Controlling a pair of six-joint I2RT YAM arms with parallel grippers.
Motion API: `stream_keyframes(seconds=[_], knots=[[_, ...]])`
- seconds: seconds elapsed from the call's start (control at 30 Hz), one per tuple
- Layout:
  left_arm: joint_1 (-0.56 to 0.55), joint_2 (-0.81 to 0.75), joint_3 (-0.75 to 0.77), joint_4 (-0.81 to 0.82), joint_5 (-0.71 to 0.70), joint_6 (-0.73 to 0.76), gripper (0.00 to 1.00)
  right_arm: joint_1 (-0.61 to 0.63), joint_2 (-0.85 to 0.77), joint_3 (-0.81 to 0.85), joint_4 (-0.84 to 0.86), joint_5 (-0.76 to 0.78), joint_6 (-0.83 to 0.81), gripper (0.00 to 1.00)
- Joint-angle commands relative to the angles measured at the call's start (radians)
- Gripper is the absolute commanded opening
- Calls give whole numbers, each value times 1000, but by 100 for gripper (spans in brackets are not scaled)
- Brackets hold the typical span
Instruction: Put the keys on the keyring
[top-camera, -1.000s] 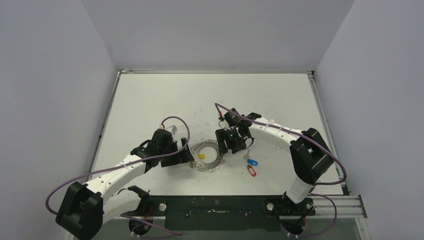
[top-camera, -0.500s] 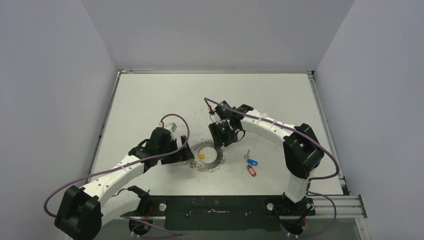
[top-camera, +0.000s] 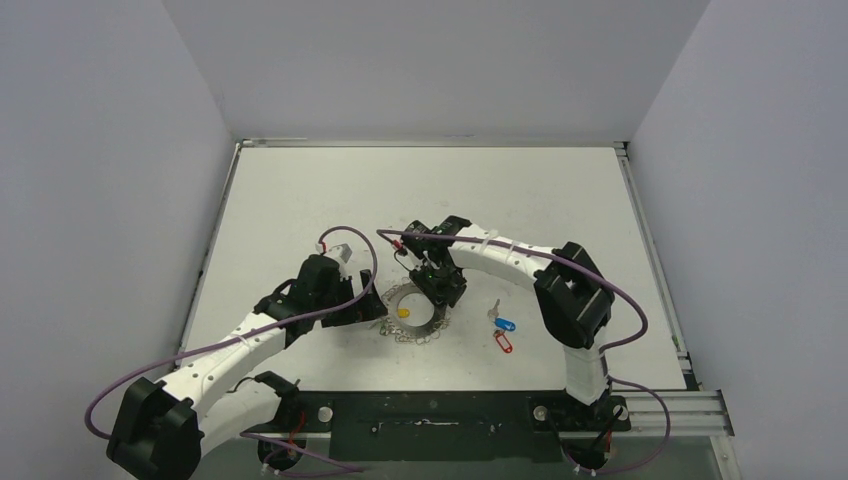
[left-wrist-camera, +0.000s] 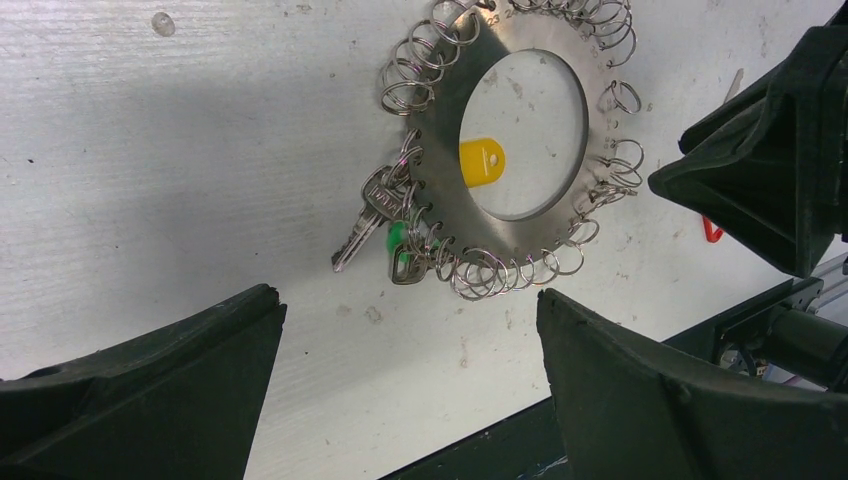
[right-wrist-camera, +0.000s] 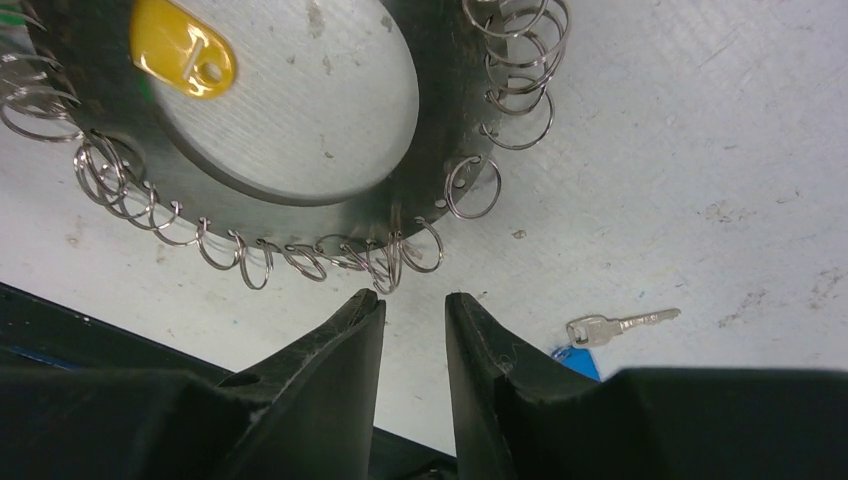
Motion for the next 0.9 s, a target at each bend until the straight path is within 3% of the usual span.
stream_keyframes(seconds=[0.0,0.5,0.87], knots=[[6,-19,22,13,-15,19,97,21,14,57,-54,54,-32,29],[7,-29,24,3,-20,23,97,43,51,59,-26,34,-23,27],[7,-47,27,-7,-29,32,97,41,82,62,-11,30,-25,10]])
